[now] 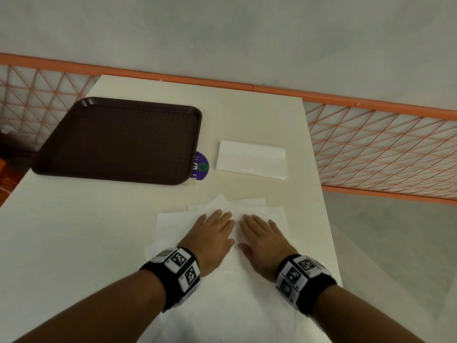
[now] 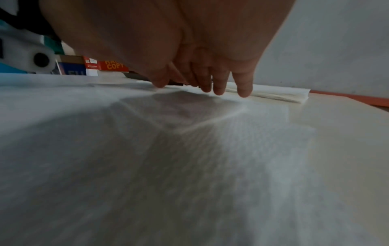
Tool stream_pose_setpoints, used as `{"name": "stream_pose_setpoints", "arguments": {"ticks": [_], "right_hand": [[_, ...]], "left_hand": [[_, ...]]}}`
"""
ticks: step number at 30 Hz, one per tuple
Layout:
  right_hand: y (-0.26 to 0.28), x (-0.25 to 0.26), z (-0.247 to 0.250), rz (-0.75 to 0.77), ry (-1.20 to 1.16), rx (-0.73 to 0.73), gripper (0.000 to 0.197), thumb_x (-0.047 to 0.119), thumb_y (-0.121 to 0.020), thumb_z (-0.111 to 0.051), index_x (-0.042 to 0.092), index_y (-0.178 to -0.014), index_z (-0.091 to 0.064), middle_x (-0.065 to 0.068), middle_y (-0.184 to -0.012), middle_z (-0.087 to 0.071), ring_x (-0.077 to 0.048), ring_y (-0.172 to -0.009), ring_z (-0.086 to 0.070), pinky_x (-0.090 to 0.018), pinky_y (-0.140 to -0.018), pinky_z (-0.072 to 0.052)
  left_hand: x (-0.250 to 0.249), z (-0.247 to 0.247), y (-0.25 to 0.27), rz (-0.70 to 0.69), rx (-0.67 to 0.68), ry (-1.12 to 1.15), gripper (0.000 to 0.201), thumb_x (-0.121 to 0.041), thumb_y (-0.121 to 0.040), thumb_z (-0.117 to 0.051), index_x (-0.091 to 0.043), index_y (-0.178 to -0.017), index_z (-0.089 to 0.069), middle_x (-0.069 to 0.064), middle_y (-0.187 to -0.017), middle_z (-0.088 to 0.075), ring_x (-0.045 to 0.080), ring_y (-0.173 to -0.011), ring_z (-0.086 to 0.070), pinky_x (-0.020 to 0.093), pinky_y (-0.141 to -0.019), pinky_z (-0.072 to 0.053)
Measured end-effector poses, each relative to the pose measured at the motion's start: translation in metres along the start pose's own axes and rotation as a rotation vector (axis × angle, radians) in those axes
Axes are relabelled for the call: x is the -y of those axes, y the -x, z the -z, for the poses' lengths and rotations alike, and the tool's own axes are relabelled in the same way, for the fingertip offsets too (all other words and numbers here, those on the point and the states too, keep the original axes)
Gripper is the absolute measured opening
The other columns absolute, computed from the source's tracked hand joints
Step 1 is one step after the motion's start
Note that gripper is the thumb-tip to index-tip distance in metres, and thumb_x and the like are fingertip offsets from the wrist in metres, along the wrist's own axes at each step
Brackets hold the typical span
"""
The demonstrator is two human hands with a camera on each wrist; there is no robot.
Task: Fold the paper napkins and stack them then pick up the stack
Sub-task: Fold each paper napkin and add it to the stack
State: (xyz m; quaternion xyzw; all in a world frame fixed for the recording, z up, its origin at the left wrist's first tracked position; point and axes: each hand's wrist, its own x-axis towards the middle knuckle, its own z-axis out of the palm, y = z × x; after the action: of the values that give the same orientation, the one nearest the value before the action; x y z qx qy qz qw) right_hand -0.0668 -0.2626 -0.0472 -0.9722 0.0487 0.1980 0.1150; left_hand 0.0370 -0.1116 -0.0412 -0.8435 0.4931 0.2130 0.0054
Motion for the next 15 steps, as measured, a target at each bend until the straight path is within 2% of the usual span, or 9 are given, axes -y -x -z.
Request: {"name": "stream_pose_setpoints", "arguments": {"ticks": [1, 2, 4, 6, 8, 10, 12, 14, 15], "right_hand": [[0.002, 0.002, -0.006, 0.01, 0.011, 0.009, 0.09, 0.063, -0.083, 0.02, 0.013, -0.154, -0.006, -0.002, -0.162, 0.002, -0.023, -0.149, 0.001, -0.042, -0.116, 0.006], [0.004, 0.002, -0.012, 0.017, 0.029, 0.014, 0.086, 0.06, -0.084, 0.019, 0.014, -0.154, 0.0, 0.001, -0.159, 0.012, -0.022, -0.148, 0.01, -0.042, -0.113, 0.012], [0.01, 0.001, -0.018, 0.006, 0.054, 0.03, 0.071, 0.054, -0.092, 0.006, 0.017, -0.152, 0.01, 0.006, -0.151, 0.027, -0.018, -0.142, 0.025, -0.043, -0.111, 0.018], [0.013, -0.007, -0.025, 0.0, 0.056, 0.034, 0.071, 0.058, -0.093, 0.006, 0.019, -0.152, 0.012, 0.007, -0.151, 0.028, -0.019, -0.141, 0.027, -0.046, -0.11, 0.02], [0.018, -0.018, -0.028, -0.008, 0.054, -0.018, 0.078, 0.063, -0.09, 0.006, 0.017, -0.153, 0.002, 0.005, -0.156, 0.016, -0.023, -0.145, 0.015, -0.051, -0.11, 0.014], [0.023, -0.028, -0.027, -0.057, 0.08, 0.024, 0.075, 0.061, -0.095, -0.002, 0.014, -0.152, -0.017, 0.001, -0.159, -0.006, -0.026, -0.147, -0.007, -0.055, -0.111, -0.002], [0.024, -0.033, -0.022, -0.132, 0.12, 0.0, 0.064, 0.05, -0.1, -0.014, 0.012, -0.138, -0.048, -0.003, -0.149, -0.043, -0.026, -0.135, -0.043, -0.056, -0.104, -0.03], [0.021, -0.034, -0.012, -0.171, 0.104, -0.042, 0.052, 0.045, -0.095, -0.029, 0.014, -0.119, -0.063, -0.002, -0.127, -0.061, -0.027, -0.115, -0.062, -0.056, -0.093, -0.045], [0.018, -0.032, -0.007, -0.166, 0.099, -0.064, 0.051, 0.046, -0.089, -0.034, 0.015, -0.113, -0.066, -0.001, -0.12, -0.062, -0.026, -0.11, -0.063, -0.056, -0.092, -0.046]], "left_hand": [[-0.001, -0.009, 0.001, -0.008, 0.026, -0.018, 0.069, -0.049, -0.093, 0.002, -0.017, -0.153, -0.004, -0.001, -0.161, 0.006, 0.018, -0.148, 0.006, 0.04, -0.119, -0.002], [0.0, -0.018, 0.002, -0.017, 0.039, -0.031, 0.077, -0.051, -0.085, 0.012, -0.016, -0.153, 0.002, -0.001, -0.16, 0.012, 0.018, -0.148, 0.011, 0.04, -0.118, 0.002], [0.005, -0.031, 0.004, -0.028, 0.008, -0.069, 0.08, -0.051, -0.081, 0.014, -0.015, -0.151, 0.006, 0.001, -0.159, 0.014, 0.021, -0.146, 0.014, 0.042, -0.116, 0.005], [0.013, -0.037, 0.008, -0.016, 0.003, -0.085, 0.073, -0.052, -0.082, 0.013, -0.015, -0.145, 0.016, -0.001, -0.155, 0.023, 0.021, -0.143, 0.019, 0.042, -0.113, 0.009], [0.024, -0.038, 0.012, 0.025, 0.04, -0.082, 0.071, -0.055, -0.081, 0.018, -0.016, -0.141, 0.02, -0.003, -0.149, 0.029, 0.02, -0.142, 0.021, 0.042, -0.112, 0.011], [0.033, -0.033, 0.014, 0.093, 0.034, -0.074, 0.073, -0.055, -0.089, 0.017, -0.013, -0.147, 0.001, 0.001, -0.155, 0.011, 0.024, -0.146, 0.002, 0.045, -0.113, -0.002], [0.037, -0.03, 0.014, 0.158, 0.043, -0.085, 0.073, -0.052, -0.097, 0.0, -0.011, -0.144, -0.037, 0.007, -0.154, -0.028, 0.025, -0.14, -0.034, 0.046, -0.109, -0.028], [0.034, -0.017, 0.012, 0.149, -0.029, -0.091, 0.065, -0.054, -0.092, -0.023, -0.014, -0.125, -0.061, 0.003, -0.132, -0.058, 0.024, -0.119, -0.057, 0.041, -0.097, -0.047], [0.031, -0.008, 0.01, 0.137, -0.043, -0.08, 0.06, -0.054, -0.089, -0.028, -0.016, -0.121, -0.06, -0.001, -0.124, -0.059, 0.022, -0.113, -0.056, 0.038, -0.096, -0.047]]}}
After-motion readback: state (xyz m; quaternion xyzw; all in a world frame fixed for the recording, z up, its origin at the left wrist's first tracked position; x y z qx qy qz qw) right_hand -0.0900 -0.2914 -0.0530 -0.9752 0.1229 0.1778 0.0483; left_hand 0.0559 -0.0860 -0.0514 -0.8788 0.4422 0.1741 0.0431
